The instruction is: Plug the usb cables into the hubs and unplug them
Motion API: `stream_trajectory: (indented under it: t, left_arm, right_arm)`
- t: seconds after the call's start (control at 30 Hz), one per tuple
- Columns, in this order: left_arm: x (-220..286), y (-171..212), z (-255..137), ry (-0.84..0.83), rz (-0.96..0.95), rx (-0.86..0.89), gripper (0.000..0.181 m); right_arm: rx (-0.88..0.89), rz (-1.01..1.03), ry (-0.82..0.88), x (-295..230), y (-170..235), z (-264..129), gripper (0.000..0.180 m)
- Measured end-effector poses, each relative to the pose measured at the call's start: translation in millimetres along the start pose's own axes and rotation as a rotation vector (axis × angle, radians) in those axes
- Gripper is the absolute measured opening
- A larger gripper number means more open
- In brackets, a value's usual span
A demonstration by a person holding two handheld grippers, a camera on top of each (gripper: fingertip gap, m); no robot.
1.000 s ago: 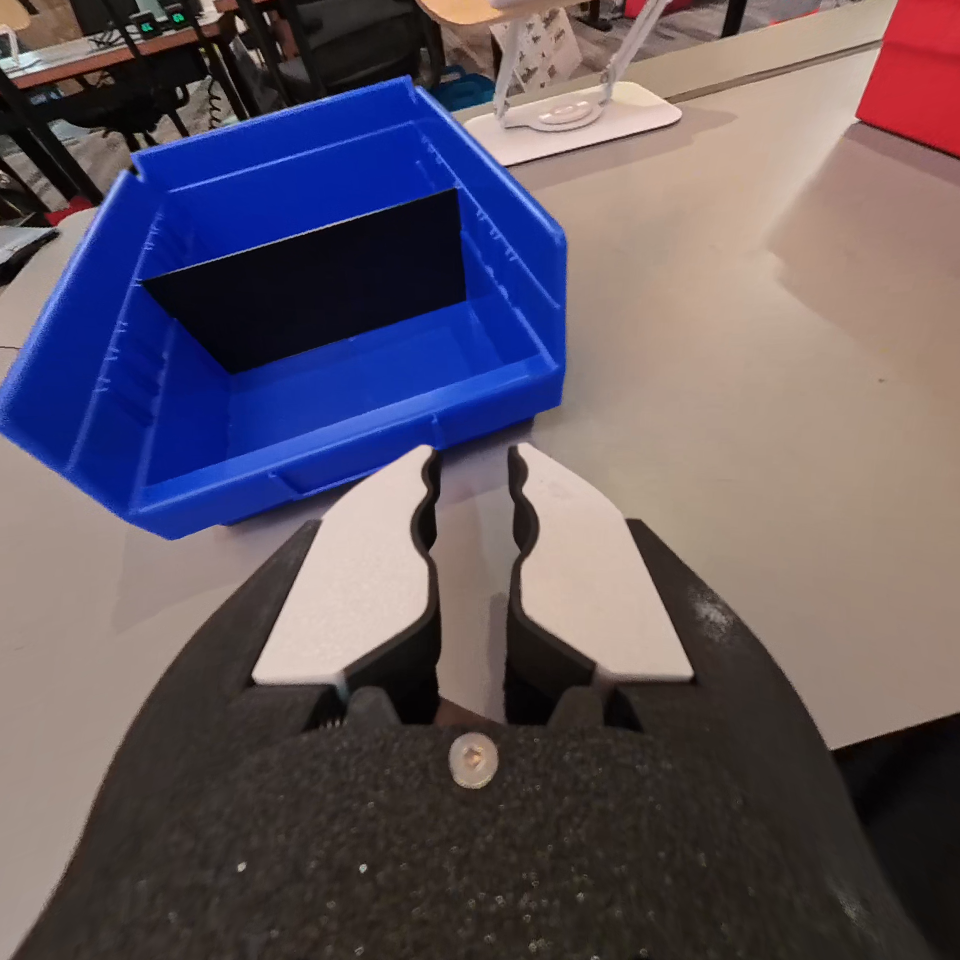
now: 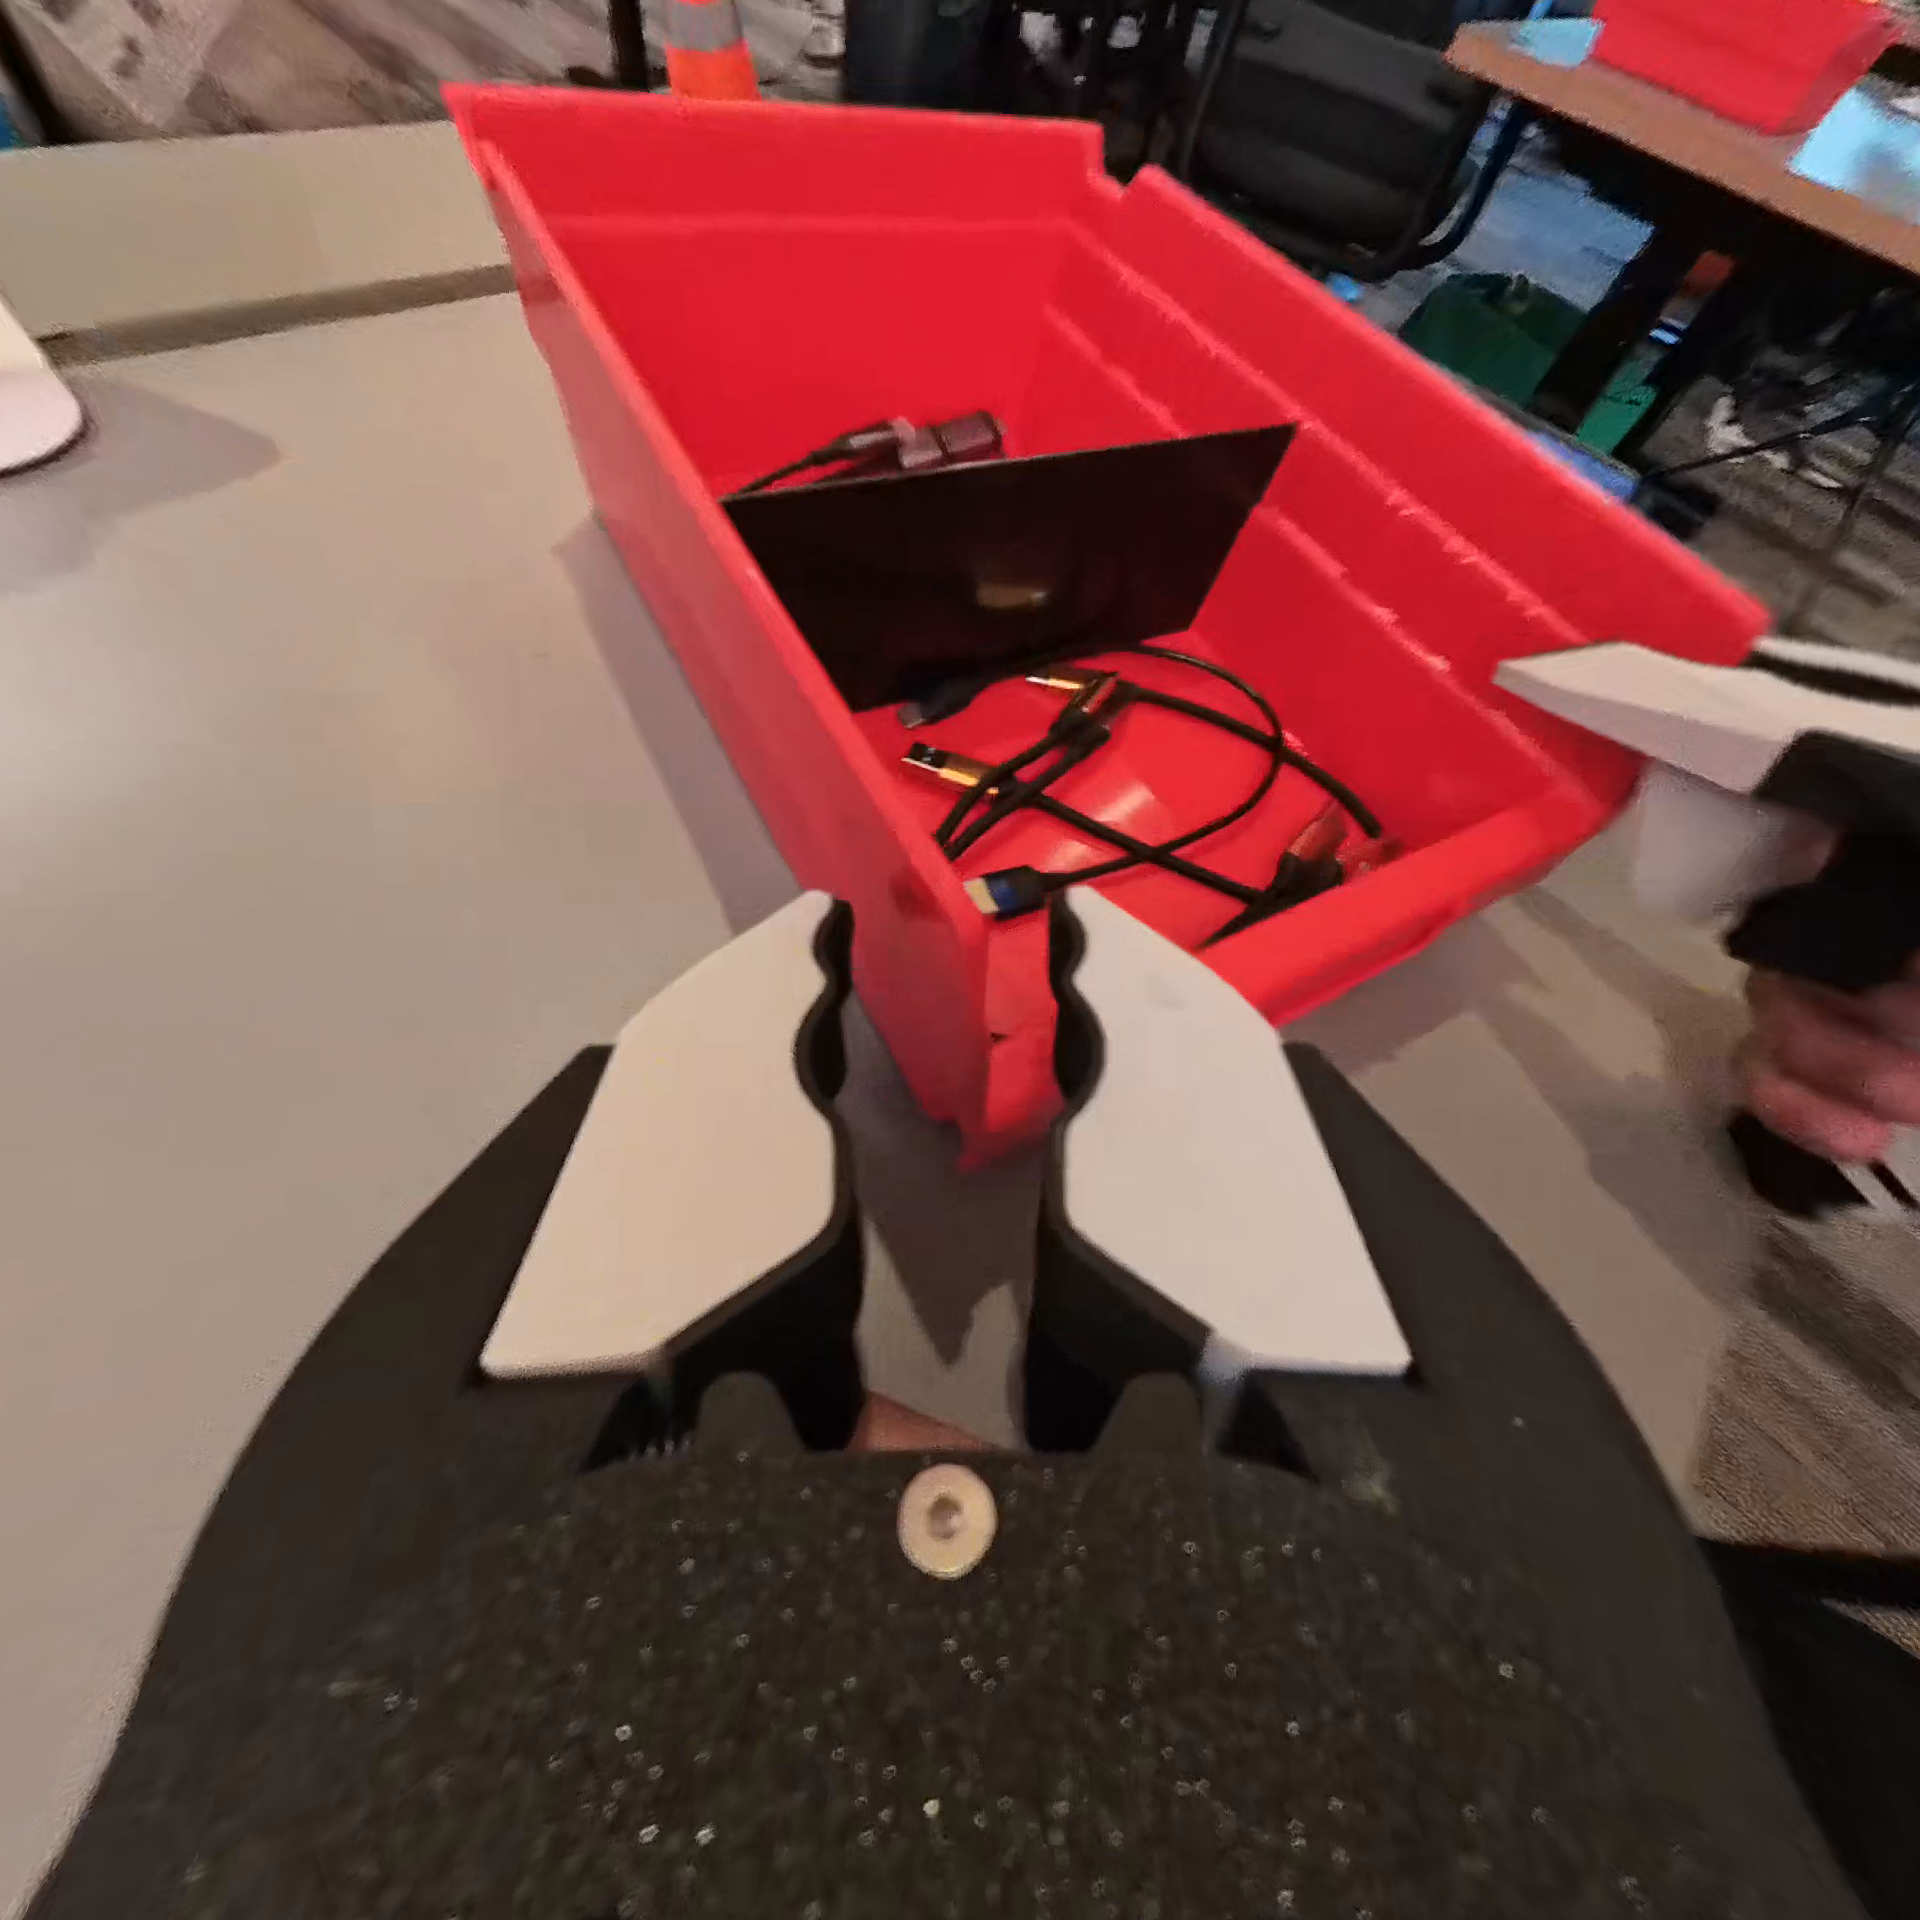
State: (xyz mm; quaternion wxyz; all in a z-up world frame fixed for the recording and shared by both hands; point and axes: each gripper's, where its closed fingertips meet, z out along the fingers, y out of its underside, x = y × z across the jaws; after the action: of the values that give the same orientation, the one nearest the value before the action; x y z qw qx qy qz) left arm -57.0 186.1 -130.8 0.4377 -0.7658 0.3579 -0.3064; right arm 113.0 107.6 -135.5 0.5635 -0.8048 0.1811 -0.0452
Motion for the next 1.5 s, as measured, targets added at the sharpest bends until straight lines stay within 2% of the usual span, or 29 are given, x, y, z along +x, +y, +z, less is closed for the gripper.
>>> stream_trajectory:
  t: [0.03, 0.07, 0.17, 0.33, 0.5, 0.73, 0.9, 1.1, 1.17, 1.3, 1.5]
  left_arm:
    - [-4.0, -1.0, 3.7, -0.028, 0.008, 0.019, 0.026]
    - [-6.4, -3.8, 5.8, -0.045, 0.022, 0.044, 0.019]
    - [-18.9, -7.6, 9.2, -0.157, 0.111, 0.055, 0.009]
    - [-19.7, -13.3, -10.7, -0.153, 0.086, 0.089, 0.007]
    - [-62.7, -16.2, -65.0, -0.277, 0.080, 0.140, 0.007]
    - [-143.8, 13.2, -145.1, -0.514, 0.051, 0.131, 0.007]
    - [-183.9, 40.0, -157.5, -0.571, 0.018, 0.081, 0.006]
    - [-167.8, 43.8, -164.5, -0.431, -0.003, 0.093, 0.015]
    - [-161.5, 42.6, -185.0, -0.393, -0.025, 0.134, 0.027]
    - [-162.7, 58.1, -251.4, -0.373, -0.073, 0.203, 0.027]
    - [-249.2, 97.8, -365.0, -0.686, -0.066, 0.205, 0.028]
  right_arm:
    - [-0.003, 0.019, -0.006, -2.0, 2.7, 0.2, 0.011]
    - [0.005, 0.022, -0.012, -4.7, 2.9, -0.6, 0.007]
    - [0.021, -0.064, 0.021, -10.4, 1.1, -2.5, 0.006]
    - [0.121, -0.145, 0.139, -23.5, -22.9, -12.5, 0.002]
    - [0.176, -0.212, 0.040, -92.9, -36.9, -5.4, 0.003]
    - [0.056, -0.214, -0.192, -208.5, -7.9, 29.0, 0.005]
    - [-0.001, -0.304, -0.266, -244.2, 19.0, 37.4, 0.008]
    - [-0.031, -0.323, -0.405, -243.4, 27.5, 27.3, 0.025]
    - [-0.040, -0.328, -0.457, -236.1, 31.4, 15.2, 0.027]
    - [-0.033, -0.404, -0.455, -216.9, 35.2, -4.2, 0.041]
    - [0.003, -0.520, -0.431, -209.3, 45.0, -30.4, 0.049]
